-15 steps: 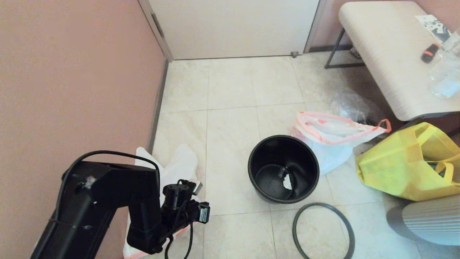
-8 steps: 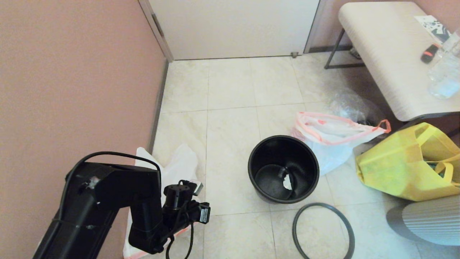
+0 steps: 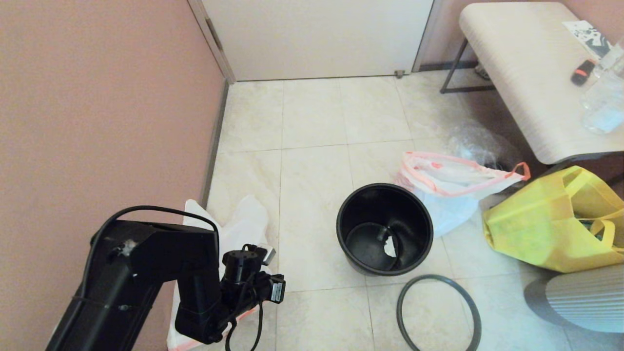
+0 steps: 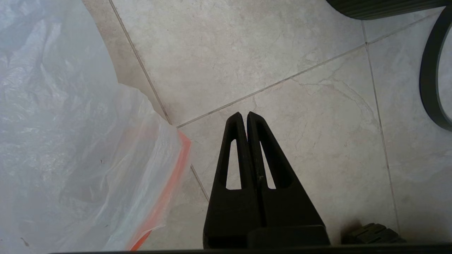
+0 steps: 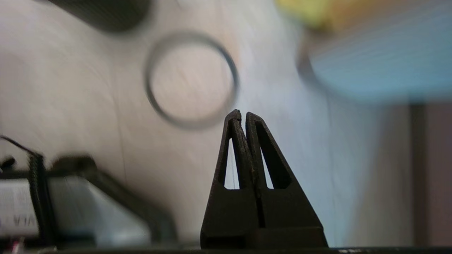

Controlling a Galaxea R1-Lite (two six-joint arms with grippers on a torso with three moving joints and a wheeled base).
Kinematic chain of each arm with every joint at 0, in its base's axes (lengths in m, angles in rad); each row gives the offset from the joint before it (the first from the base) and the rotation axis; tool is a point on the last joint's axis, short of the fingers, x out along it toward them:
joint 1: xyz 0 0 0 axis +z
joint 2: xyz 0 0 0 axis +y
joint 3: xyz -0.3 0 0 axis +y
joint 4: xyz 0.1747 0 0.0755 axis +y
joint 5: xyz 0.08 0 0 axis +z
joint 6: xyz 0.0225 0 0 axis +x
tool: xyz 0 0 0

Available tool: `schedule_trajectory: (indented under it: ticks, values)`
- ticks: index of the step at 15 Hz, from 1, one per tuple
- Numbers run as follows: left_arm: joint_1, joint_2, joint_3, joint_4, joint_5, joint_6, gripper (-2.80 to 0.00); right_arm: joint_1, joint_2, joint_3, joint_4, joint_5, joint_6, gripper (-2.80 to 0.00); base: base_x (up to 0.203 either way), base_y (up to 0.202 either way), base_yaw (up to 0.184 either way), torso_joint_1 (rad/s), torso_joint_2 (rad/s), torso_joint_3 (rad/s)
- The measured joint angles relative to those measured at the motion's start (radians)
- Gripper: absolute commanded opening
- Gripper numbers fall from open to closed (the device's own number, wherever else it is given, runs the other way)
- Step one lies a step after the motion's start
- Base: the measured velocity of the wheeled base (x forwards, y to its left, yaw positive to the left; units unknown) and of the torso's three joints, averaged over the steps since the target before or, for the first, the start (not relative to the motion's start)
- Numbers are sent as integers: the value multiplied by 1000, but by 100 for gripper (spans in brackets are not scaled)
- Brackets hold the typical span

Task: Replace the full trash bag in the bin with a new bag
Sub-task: Pick up a new trash bag

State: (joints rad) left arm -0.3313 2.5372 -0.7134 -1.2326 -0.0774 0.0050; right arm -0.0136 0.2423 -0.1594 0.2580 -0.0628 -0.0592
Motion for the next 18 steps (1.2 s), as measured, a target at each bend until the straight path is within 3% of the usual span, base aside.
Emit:
schedule_trajectory:
  ticks: [4,8,11,14,18]
  values:
    - [0,1,-3,0,0,1,-280,26,-77,114,-196,62,-10,-280,0,0,0,0,0,0]
    - [1,4,-6,0,7,1,-280,21,-195,145,-218,77,-12,-280,0,0,0,0,0,0]
    - [15,8,-25,9,39,23,-280,19,-232,149,-227,65,46,-280,0,0,0,0,0,0]
    - [23,5,-40,89,59,52,-280,19,-242,149,-227,64,57,-280,0,0,0,0,0,0]
    - [33,-4,-173,305,196,80,-280,19,-244,149,-227,63,58,-280,0,0,0,0,0,0]
